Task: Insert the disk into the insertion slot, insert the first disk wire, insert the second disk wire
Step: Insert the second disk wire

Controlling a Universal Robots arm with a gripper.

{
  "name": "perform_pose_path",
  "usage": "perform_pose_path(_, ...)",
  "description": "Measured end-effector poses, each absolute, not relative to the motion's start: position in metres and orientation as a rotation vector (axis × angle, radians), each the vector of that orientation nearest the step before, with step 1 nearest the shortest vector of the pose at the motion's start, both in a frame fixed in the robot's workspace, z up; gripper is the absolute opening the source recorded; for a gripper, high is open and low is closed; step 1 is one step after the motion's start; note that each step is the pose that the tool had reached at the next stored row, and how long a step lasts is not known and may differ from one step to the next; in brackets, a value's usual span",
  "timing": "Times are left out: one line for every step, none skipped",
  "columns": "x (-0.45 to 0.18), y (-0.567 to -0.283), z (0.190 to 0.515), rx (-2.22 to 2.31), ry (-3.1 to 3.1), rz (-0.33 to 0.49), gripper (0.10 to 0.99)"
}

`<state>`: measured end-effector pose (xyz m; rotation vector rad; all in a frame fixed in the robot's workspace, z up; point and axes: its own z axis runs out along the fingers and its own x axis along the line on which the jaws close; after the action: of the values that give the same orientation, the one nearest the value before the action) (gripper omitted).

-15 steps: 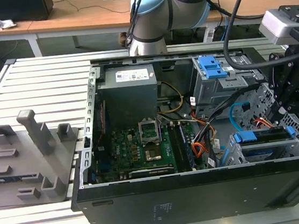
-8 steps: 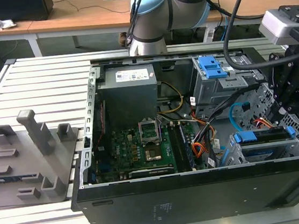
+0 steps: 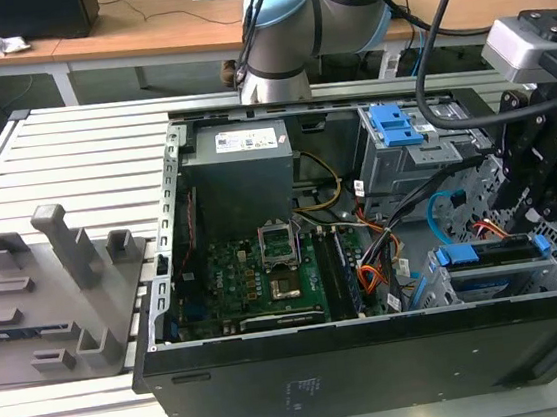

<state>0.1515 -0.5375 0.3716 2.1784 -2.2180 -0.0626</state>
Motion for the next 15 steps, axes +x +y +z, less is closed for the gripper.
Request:
perform_pose_path(0.1515,-0.5369,0.3716,2.178,-2.218,-0.063,0.361)
perform_pose_path(0.1515,-0.5359,0.3716,2.178,-2.218,-0.063,0.361)
perform_pose_path(0.1515,-0.5346,0.3716,2.178,-2.218,-0.063,0.361)
perform_pose_path(0.1515,-0.5339,0.3716,2.178,-2.218,-0.063,0.361)
perform_pose_path(0.1515,-0.5331,0.3716,2.178,-2.218,-0.063,0.361)
perform_pose_path(0.1515,-0.5313,0.3716,2.179,-2.218,-0.063,0.361)
perform_pose_path(0.1515,-0.5301,0.3716,2.18,-2.216,-0.063,0.361)
perform_pose_path(0.1515,-0.5285,0.3716,2.194,-2.202,-0.062,0.361)
perform_pose_path(0.1515,-0.5282,0.3716,2.213,-2.182,-0.062,0.361)
perform_pose_path(0.1515,-0.5281,0.3715,2.236,-2.159,-0.061,0.361)
perform_pose_path(0.1515,-0.528,0.3715,2.268,-2.124,-0.06,0.361)
perform_pose_path(0.1515,-0.5279,0.3715,2.287,-2.103,-0.06,0.361)
perform_pose_path(0.1515,-0.5279,0.3714,2.309,-2.078,-0.059,0.361)
perform_pose_path(0.1515,-0.5276,0.3714,2.359,-2.019,-0.058,0.361)
perform_pose_path(0.1515,-0.5274,0.3714,2.383,-1.991,-0.057,0.361)
